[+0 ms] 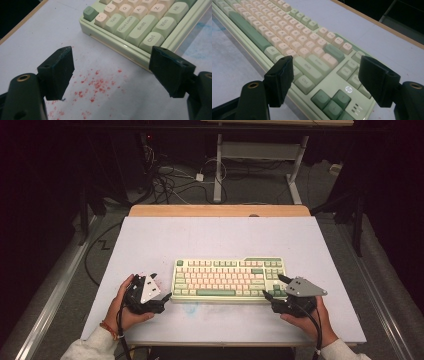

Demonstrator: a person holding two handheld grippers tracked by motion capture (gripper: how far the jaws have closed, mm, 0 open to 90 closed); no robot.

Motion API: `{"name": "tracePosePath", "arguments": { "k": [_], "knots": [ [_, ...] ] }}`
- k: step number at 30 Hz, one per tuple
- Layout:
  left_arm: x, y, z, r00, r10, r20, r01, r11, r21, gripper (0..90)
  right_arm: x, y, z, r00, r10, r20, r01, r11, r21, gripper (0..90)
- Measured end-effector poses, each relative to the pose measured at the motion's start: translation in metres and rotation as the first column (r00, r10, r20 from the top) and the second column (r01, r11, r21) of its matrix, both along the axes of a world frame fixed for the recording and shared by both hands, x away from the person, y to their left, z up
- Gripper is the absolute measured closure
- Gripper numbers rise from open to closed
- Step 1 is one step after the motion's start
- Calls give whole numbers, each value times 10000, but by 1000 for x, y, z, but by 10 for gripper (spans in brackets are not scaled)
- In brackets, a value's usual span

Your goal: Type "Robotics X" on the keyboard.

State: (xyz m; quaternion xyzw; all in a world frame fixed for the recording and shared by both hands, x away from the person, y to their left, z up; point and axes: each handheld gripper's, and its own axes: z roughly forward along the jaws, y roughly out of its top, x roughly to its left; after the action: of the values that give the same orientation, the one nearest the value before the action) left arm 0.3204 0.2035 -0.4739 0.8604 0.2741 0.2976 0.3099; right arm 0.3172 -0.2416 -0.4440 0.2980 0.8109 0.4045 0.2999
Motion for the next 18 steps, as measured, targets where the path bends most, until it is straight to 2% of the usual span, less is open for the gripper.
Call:
{"name": "tracePosePath", "arguments": {
  "k": [5, 8, 11, 18],
  "knots": [
    [-2, 1, -2, 9999, 25, -108, -25, 10000, 39, 191, 7, 4, 7, 9989, 453, -139, -448, 9985, 316, 380],
    [-2, 0, -3, 9999, 45, -142, -44, 9999, 113, 191, 12, 11, 10, 9982, 562, -191, -559, 9983, 133, 475],
    [-2, 0, -4, 9998, 54, -192, -53, 10000, 83, 191, 20, 17, 13, 9970, 664, -388, -658, 9977, 153, 559],
    [-1, -1, -4, 9997, 85, -223, -84, 9999, 55, 191, 46, 37, 20, 9906, 1180, -698, -1191, 9928, -106, 789]
  ]
}}
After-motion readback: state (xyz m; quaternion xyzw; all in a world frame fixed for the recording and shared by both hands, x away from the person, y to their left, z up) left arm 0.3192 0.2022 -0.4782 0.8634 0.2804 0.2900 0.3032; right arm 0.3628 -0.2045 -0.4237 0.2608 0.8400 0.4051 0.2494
